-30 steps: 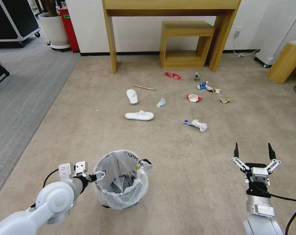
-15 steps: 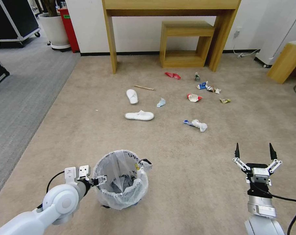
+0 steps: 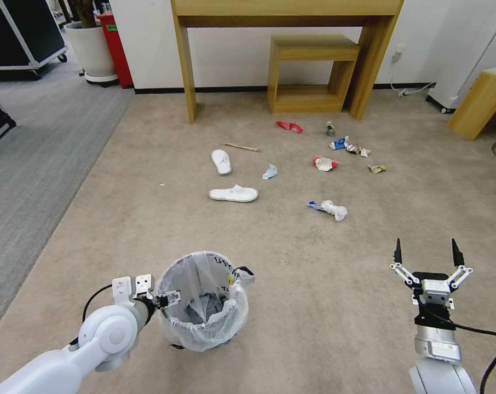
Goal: Pick up the trash bin and place the garbage on the floor into it.
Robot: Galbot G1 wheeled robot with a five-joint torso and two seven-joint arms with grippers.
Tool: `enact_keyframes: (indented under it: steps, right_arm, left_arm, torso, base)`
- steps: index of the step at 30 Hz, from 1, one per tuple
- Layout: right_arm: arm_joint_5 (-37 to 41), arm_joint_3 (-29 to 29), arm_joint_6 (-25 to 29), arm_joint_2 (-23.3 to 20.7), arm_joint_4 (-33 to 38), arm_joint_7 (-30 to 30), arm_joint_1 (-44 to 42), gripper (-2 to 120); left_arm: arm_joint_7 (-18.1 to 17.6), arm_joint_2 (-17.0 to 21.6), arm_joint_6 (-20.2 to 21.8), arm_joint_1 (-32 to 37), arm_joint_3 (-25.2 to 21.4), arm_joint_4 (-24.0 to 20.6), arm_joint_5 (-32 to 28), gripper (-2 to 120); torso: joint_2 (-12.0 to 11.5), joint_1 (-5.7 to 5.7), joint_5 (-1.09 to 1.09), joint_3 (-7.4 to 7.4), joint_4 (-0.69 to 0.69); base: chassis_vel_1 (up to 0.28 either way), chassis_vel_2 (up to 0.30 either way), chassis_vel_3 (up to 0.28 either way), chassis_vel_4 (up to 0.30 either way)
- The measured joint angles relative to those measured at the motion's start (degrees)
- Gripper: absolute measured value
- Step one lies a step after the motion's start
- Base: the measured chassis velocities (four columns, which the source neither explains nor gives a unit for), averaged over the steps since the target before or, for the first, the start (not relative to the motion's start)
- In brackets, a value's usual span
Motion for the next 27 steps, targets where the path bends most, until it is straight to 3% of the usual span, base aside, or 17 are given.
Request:
enact_keyframes:
  steps: [2, 5, 18, 27]
  right_arm:
    - [0.0, 0.1, 0.0, -0.1, 0.0, 0.1, 0.0, 100]
    - [0.1, 0.4, 0.0, -0.3, -0.1, 0.3, 0.0, 100]
    - [-0.8, -0.7, 0.0, 0.2, -1.5, 0.9, 1.2, 100]
    - [-1.5, -1.5, -0.3, 0.7, -2.2, 1.1, 1.8, 100]
  left_arm:
    - [0.0, 0.0, 0.0, 0.0, 0.2, 0.0, 0.0, 62]
    - [0.0, -0.2, -0.2, -0.1, 0.6, 0.0, 0.1, 46]
    - [-0.2, 0.2, -0.7, 1.2, -0.8, -0.7, -0.4, 0]
    - [0.0, 0.1, -1.1, 6.3, -6.3, -3.2, -0.7, 0]
  torso:
    - [0.0, 0.0, 0.01, 0.0, 0.0]
    - [0.0, 0.0, 0.01, -0.01, 0.0]
    - [0.0, 0.0, -0.03, 0.0, 0.0]
    - [0.0, 0.0, -0.02, 0.01, 0.0]
  base:
    - [0.0, 0.0, 0.0, 0.0]
    - [0.0, 0.0, 0.0, 0.0]
    - [0.0, 0.0, 0.0, 0.0]
    - [0.0, 0.0, 0.0, 0.0]
